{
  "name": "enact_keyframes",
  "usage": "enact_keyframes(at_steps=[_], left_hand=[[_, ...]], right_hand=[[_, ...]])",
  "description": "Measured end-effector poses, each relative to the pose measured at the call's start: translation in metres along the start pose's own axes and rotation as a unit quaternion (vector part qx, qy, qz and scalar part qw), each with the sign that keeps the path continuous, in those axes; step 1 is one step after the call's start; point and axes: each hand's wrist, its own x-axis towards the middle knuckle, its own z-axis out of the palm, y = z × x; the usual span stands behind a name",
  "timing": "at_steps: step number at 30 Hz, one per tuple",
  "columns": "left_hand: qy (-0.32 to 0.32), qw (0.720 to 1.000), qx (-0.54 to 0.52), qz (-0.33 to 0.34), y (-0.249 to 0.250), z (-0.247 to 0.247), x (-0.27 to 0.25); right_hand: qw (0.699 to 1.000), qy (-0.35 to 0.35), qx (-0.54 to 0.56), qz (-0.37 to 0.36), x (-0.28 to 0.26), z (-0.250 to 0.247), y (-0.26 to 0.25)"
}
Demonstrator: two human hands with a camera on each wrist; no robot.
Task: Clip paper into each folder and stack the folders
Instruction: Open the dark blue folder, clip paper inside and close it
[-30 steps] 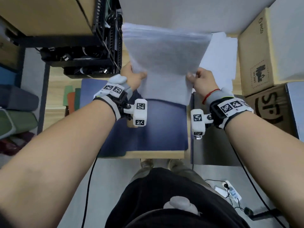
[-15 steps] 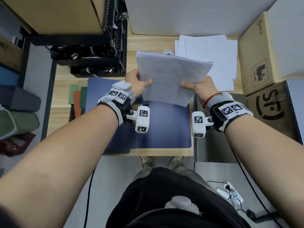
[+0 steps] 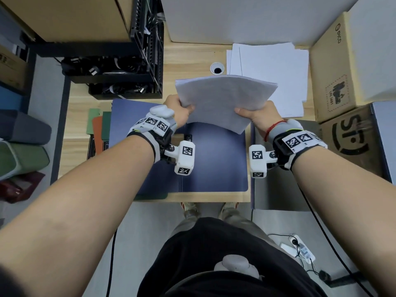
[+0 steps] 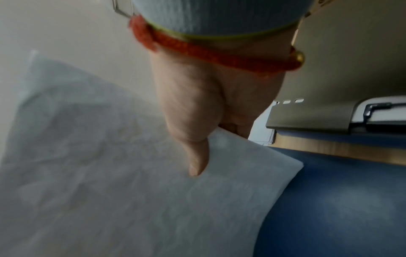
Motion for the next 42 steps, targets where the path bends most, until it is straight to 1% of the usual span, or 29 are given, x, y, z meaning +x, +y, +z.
enact_keyframes(at_steps=[5, 8, 10, 12, 15, 16, 18, 20, 21, 22, 24, 25, 27, 28, 32, 33, 35, 36, 40, 42], left_hand=[[-0.016, 0.999, 0.029, 0.004, -0.002, 0.003, 0.001], [-0.026, 0.998, 0.055, -0.016, -0.025, 0.008, 0.015], [-0.025, 0.998, 0.056, -0.018, -0.029, 0.011, 0.016], [-0.022, 0.998, 0.051, 0.002, -0.008, 0.007, -0.001], [-0.02, 0.998, 0.046, 0.027, 0.005, 0.005, -0.007], [-0.028, 0.998, 0.048, 0.032, 0.005, 0.006, -0.006], [-0.063, 0.995, 0.071, 0.025, 0.003, 0.006, -0.008], [-0.092, 0.993, 0.08, 0.007, -0.004, 0.01, -0.012], [-0.103, 0.991, 0.082, -0.007, -0.006, 0.012, -0.015], [-0.117, 0.989, 0.096, -0.007, -0.013, 0.014, -0.016], [-0.164, 0.977, 0.135, -0.037, -0.027, 0.019, -0.018], [-0.173, 0.973, 0.132, -0.076, -0.034, 0.022, -0.02], [-0.167, 0.969, 0.125, -0.133, -0.048, 0.023, -0.022], [-0.166, 0.967, 0.134, -0.142, -0.058, 0.027, -0.022], [-0.118, 0.96, 0.212, -0.141, -0.088, 0.029, -0.018], [-0.112, 0.952, 0.248, -0.14, -0.091, 0.028, -0.017], [-0.129, 0.937, 0.288, -0.151, -0.097, 0.033, -0.014], [-0.131, 0.934, 0.296, -0.151, -0.101, 0.039, -0.012], [-0.087, 0.933, 0.31, -0.158, -0.104, 0.058, -0.007], [-0.093, 0.925, 0.331, -0.163, -0.095, 0.059, -0.007]], right_hand=[[0.998, 0.008, -0.06, 0.001, 0.002, -0.003, 0.003], [0.994, -0.027, -0.107, 0.02, 0.002, -0.007, 0.01], [0.988, -0.047, -0.143, 0.027, 0.006, -0.01, 0.017], [0.987, -0.037, -0.151, 0.036, 0.004, -0.01, 0.01], [0.986, -0.035, -0.159, 0.043, 0.001, -0.009, -0.001], [0.986, -0.034, -0.151, 0.054, -0.001, -0.008, -0.002], [0.99, -0.026, -0.095, 0.103, -0.005, -0.007, -0.001], [0.987, -0.014, -0.062, 0.146, -0.008, -0.004, 0.008], [0.984, -0.007, -0.087, 0.156, -0.01, -0.004, 0.013], [0.979, -0.001, -0.123, 0.163, -0.011, -0.003, 0.018], [0.968, 0.008, -0.175, 0.18, -0.013, 0.001, 0.03], [0.963, 0.011, -0.189, 0.192, -0.013, 0.003, 0.039], [0.954, 0.03, -0.213, 0.207, -0.014, 0.005, 0.053], [0.949, 0.041, -0.228, 0.215, -0.015, 0.006, 0.062], [0.93, 0.067, -0.283, 0.225, -0.018, 0.008, 0.081], [0.928, 0.068, -0.291, 0.224, -0.02, 0.009, 0.084], [0.925, 0.069, -0.297, 0.225, -0.019, 0.012, 0.089], [0.925, 0.069, -0.298, 0.226, -0.019, 0.013, 0.092], [0.922, 0.061, -0.305, 0.23, -0.014, 0.017, 0.096], [0.919, 0.051, -0.316, 0.23, -0.013, 0.019, 0.096]])
